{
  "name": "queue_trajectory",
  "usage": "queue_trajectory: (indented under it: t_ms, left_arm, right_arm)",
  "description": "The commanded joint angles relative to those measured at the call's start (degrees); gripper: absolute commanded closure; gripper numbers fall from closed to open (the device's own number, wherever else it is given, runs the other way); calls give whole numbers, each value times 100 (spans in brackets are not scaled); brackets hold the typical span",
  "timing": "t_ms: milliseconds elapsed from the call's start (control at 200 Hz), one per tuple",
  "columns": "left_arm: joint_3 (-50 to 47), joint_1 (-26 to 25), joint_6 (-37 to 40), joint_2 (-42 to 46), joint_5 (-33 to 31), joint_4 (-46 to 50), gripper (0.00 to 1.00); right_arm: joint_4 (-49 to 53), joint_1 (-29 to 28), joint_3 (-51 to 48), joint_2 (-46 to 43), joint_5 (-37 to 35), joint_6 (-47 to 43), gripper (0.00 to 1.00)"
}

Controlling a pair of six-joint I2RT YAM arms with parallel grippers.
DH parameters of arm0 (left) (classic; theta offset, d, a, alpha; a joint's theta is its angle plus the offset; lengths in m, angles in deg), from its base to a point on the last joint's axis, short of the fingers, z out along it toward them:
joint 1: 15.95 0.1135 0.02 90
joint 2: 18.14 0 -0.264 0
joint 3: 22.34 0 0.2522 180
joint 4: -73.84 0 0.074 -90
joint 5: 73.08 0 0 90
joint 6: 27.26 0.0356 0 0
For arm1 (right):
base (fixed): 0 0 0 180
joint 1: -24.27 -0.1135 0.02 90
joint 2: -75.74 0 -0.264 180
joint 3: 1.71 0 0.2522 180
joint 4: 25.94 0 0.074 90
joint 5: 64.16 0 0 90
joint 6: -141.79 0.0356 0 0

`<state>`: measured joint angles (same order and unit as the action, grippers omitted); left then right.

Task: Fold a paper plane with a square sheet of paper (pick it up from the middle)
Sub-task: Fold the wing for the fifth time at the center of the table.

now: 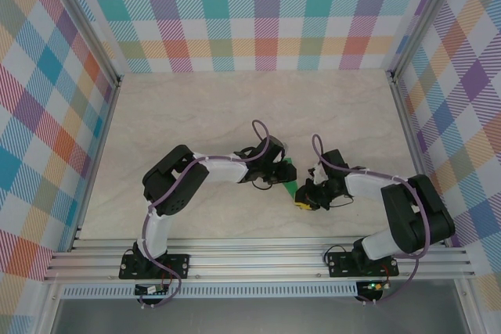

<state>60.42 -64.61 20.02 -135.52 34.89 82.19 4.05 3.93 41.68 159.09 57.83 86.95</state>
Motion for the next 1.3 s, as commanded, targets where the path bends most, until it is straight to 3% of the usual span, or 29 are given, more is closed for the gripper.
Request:
queue_trajectory:
  t_ms: [0,255,490,605,810,1050,1295]
  left_arm:
    - [-105,148,12,-240,-362,473,73]
    - [-71,164,44,-241,-255,432,73]
    - [60,148,160,-206,92,379,72]
    - [152,154,174,-214,122,433,72]
    - [202,154,171,-197,131,463,72]
    - [284,155,249,-83,237,467,68]
    - [304,239,711,976,-458,1039,58]
  right_arm:
    - [832,-40,-356,-52,-373,94,84]
    - [1216,-40,-400,-575,-587,101,84]
    - [952,-40,349,-1080,-565,-59,82]
    - [383,-49,607,-615,89,-6,84]
    - [-33,-49,808,359,242,-69,83]
    - [354,-48,784,1119,-384,-392,85]
    - [260,-49,716,1210,-400,-287,89]
